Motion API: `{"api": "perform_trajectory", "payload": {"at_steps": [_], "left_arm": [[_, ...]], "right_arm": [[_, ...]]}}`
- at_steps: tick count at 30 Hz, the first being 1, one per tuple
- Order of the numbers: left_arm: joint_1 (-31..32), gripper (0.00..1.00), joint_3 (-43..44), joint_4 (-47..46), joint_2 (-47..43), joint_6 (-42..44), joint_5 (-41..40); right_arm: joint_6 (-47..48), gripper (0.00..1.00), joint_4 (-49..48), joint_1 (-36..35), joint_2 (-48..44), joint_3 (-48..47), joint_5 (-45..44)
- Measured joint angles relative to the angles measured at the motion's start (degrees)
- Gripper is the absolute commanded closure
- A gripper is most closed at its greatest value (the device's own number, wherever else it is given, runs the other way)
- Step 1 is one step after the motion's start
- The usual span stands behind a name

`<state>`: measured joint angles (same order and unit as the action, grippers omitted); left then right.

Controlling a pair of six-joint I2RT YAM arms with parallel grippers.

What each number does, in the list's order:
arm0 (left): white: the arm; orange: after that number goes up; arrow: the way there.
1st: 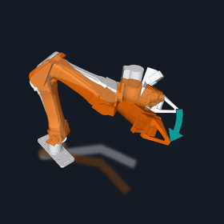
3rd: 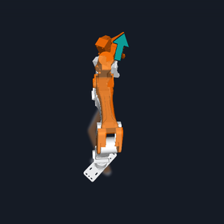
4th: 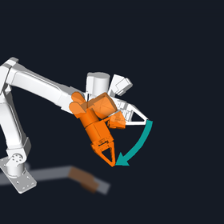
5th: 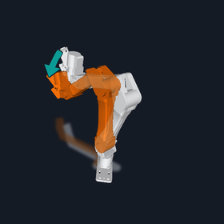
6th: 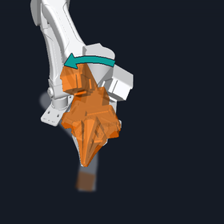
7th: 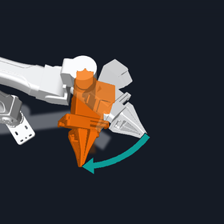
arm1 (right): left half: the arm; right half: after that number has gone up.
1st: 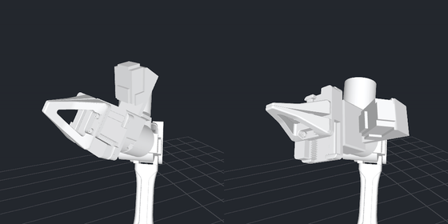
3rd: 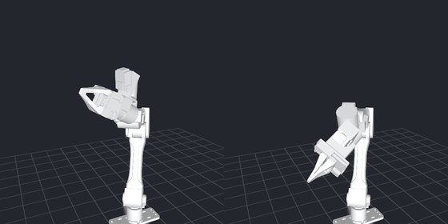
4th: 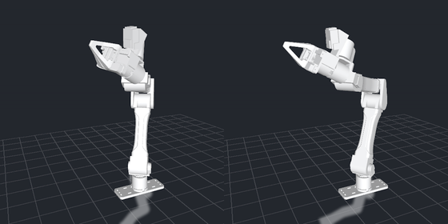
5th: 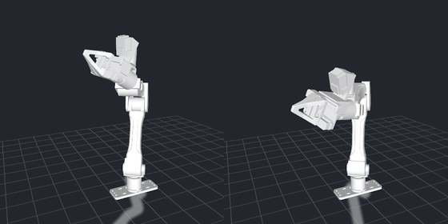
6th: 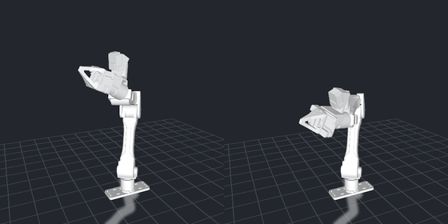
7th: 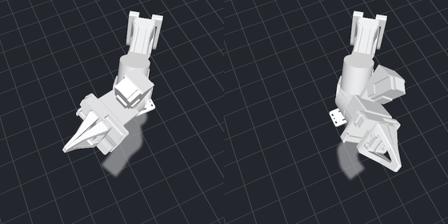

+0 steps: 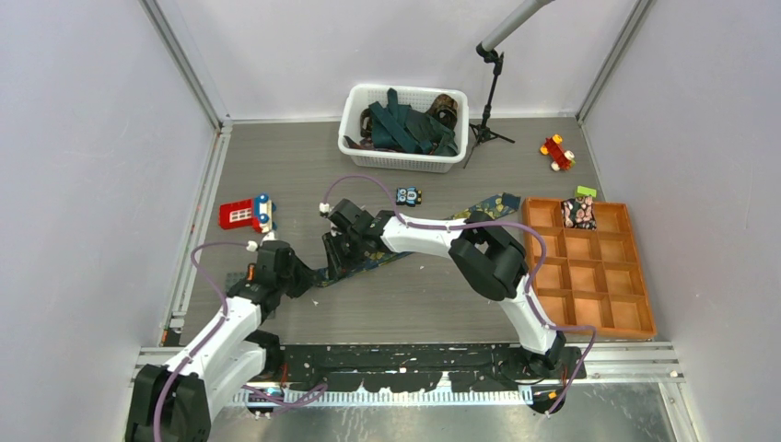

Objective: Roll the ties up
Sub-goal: Roll the tie into the bin.

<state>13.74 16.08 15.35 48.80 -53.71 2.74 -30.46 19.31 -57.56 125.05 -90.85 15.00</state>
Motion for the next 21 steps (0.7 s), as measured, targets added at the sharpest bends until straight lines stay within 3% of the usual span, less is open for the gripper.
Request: {"api": "perform_trajectory", "payload": {"at_steps": [8,16,21], "left_arm": [[0.0,1.0,4.68,9.14,-2.71,3.23,-3.06],[0.0,1.0,10.1,16.94,-2.73,6.23,-6.51],[0.0,1.0,12.04,19.71,-2.62,7.32,-7.45]], "right_arm": [[0.37,0.62,3.3,-0.22,-0.04,-2.47,-0.98],[-0.96,0.82,3.85,-0.39,-1.6,-3.5,-0.09],[-2.32,0.88,3.61,-0.74,-1.57,-5.75,0.85]]}}
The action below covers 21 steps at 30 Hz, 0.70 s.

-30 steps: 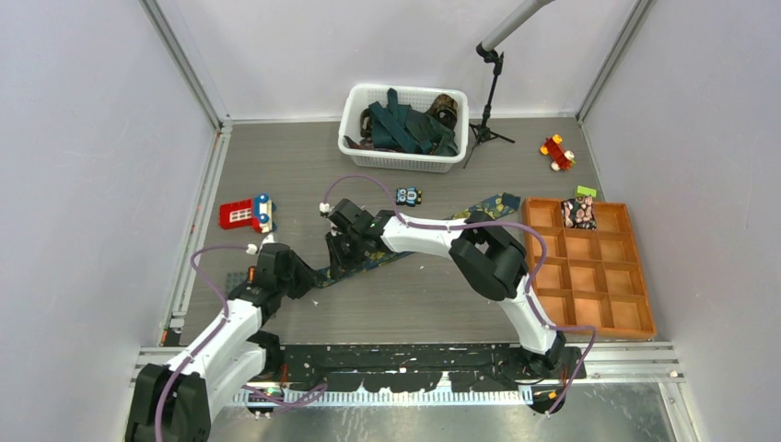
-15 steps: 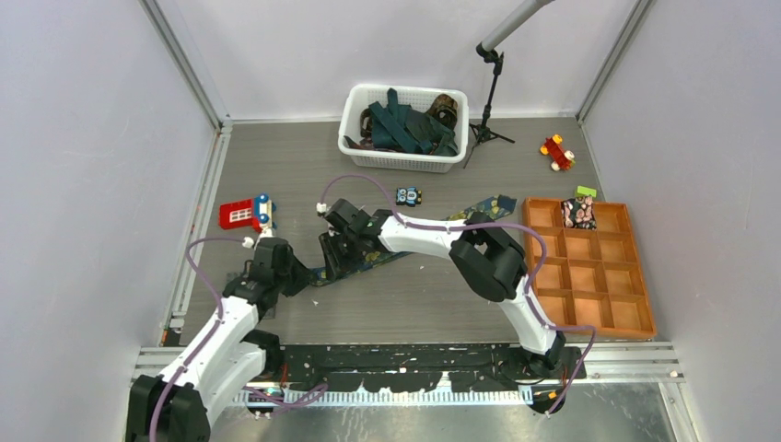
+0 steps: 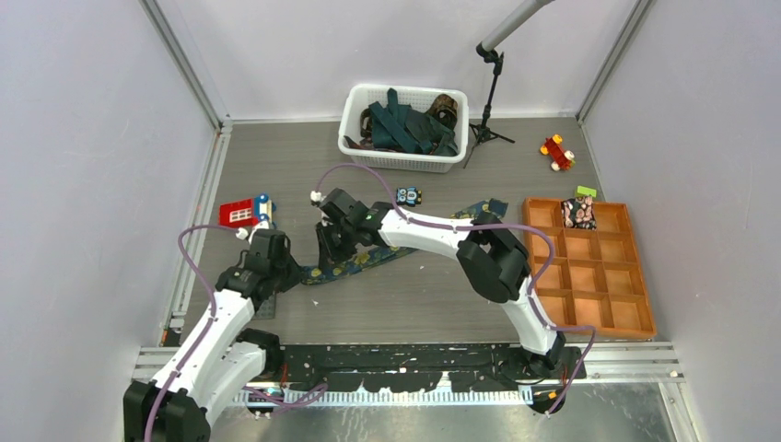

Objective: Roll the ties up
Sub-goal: Roll the tie into the bin.

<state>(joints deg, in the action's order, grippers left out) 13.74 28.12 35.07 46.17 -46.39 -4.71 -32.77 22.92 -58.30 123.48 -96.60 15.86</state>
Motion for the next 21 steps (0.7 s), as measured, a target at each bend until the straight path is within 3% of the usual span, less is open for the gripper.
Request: {"api": "perform_trajectory", "payload": {"at_steps": [21], "left_arm": [[0.0,1.0,3.91,5.16,1.6,1.27,-1.27]], "right_arm": [[-2.8,0.92,-2.12,-1.9,5.68,-3.61,3.69]]}}
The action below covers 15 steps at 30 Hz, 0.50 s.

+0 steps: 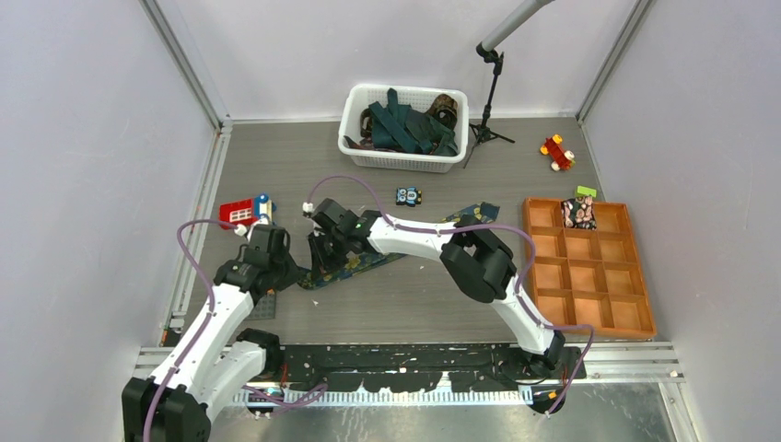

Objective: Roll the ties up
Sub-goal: Roll the tie into the bin.

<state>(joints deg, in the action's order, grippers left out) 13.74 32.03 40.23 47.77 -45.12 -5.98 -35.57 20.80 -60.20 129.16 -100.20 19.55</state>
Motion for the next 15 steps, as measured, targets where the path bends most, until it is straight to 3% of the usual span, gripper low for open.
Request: {"api": "perform_trajectory", "payload": {"at_steps": [15], "left_arm": [[0.2,1.0,3.04,1.03,4.37,1.09,0.09]], "right_arm": [[-0.11,0.92,-0.68,-0.07,1.11,-0.42,0.28]]}}
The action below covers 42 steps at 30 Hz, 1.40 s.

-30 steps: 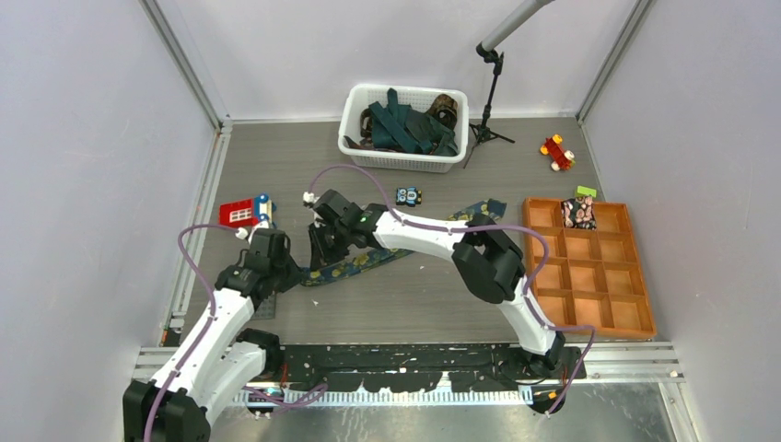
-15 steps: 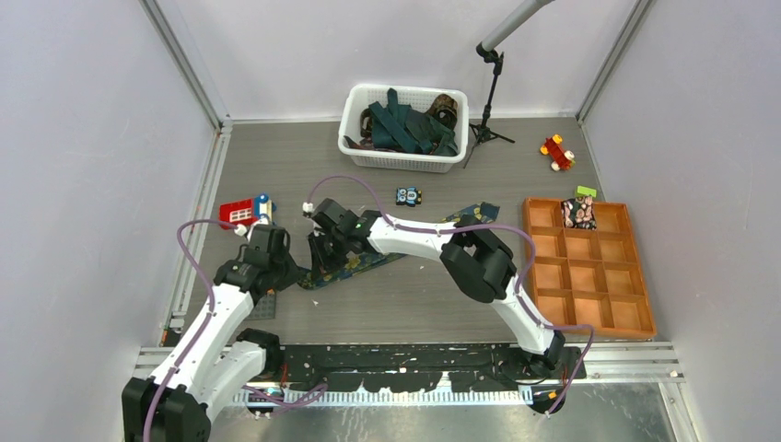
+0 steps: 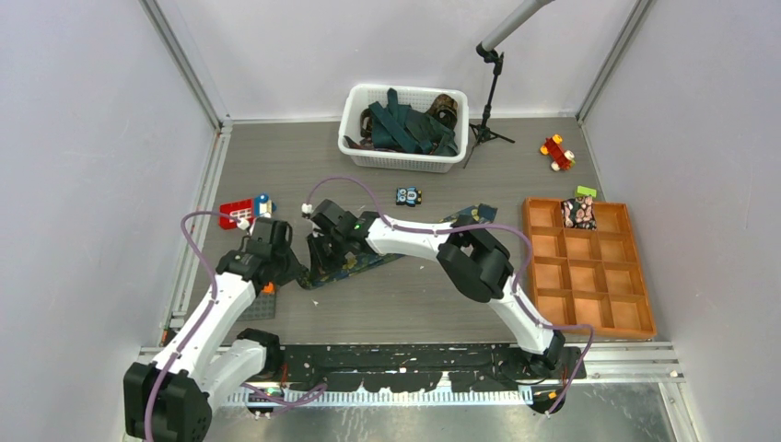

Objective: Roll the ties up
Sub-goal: Roll the tie into the bin.

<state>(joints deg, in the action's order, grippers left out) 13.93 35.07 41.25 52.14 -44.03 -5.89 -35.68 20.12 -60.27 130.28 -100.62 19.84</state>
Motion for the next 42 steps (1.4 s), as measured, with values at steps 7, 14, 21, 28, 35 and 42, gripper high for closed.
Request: {"api": "perform_trajectory", "payload": {"at_steps": [7,14,21,28,35,42], "left_arm": [[1.55,1.0,3.21,0.2,3.1,1.07,0.5],[4.74,1.0,4.24,-0.39,9.09,1.33,0.33],[8.07,1.0,5.05,-0.68,14.78,1.46,-0.81],[10.38,1.0,6.25,-1.33,18.43,1.33,-1.62],[10.86,0.93,6.27,-3.17,19.58,1.03,-0.87],[11.85,0.71,6.38,-4.31,20.15,1.05,-0.26]], "right_arm": [[-0.55,0.92,-0.44,0.0,1.55,-0.5,0.92],[-0.66,0.92,-0.33,0.02,1.77,-0.35,0.81],[-0.72,0.92,-0.46,0.24,1.66,1.33,0.68],[-0.66,0.88,-0.26,1.01,-0.07,3.34,-0.66],[0.17,0.77,1.44,1.68,-2.51,5.33,-3.37],[1.55,0.74,2.78,3.15,-7.17,8.41,-6.05]]}}
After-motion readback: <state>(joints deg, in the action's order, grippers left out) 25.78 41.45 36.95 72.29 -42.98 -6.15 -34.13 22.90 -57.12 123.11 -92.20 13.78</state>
